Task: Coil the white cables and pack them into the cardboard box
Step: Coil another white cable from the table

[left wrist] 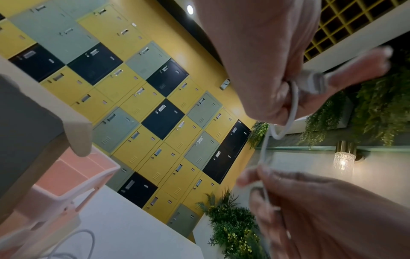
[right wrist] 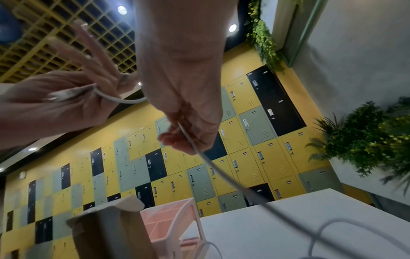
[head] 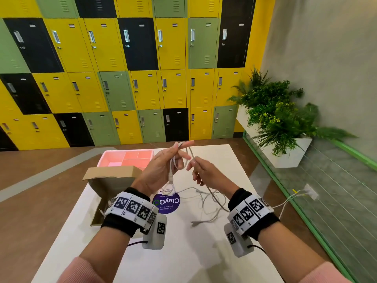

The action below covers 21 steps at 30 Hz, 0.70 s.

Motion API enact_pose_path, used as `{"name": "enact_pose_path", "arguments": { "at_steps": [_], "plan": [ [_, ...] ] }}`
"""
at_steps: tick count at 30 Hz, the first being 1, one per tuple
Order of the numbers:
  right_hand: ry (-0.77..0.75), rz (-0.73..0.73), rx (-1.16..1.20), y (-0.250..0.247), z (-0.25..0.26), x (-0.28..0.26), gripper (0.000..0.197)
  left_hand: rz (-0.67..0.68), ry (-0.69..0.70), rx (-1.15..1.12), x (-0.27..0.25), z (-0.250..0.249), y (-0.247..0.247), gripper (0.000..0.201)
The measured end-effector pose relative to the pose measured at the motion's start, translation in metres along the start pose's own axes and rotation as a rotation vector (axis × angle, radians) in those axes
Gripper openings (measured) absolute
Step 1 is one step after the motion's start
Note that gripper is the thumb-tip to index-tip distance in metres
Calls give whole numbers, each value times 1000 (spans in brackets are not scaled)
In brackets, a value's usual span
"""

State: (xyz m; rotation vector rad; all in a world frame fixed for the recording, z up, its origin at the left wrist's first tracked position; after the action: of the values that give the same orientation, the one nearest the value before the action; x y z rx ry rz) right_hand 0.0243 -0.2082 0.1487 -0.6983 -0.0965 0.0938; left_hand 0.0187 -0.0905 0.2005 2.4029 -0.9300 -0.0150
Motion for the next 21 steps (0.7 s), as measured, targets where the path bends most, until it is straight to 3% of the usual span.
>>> {"name": "enact_pose_path", "arguments": {
  "at_steps": [3,6,11,21],
  "plan": [
    [31,219,-153,21,-2,-10,28,-6,56,-97,3,-6,-2,42],
    [-15,353,-356,29,8,-21,34,-60,83,-142,5,-7,-11,53],
    [-143,359,-553,16,35,-23,39,-134,59,2,5,1,-30,62],
    [-192,249,-702,-1,44,-12,36,-194,-25,345,4,8,-40,26]
  ]
}}
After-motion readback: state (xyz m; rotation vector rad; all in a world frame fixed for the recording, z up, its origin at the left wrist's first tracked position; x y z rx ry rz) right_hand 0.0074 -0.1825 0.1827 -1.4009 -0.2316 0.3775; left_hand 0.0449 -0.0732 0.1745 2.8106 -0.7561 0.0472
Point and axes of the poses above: each hand's wrist, its own x-axis towards the middle knuckle, its own y-axis out of the palm, z = x × y, the point moved 7 cm from there along x, towards the middle knuckle, and after that the axes turned 11 degrees about -x, right-handed, at the moved point
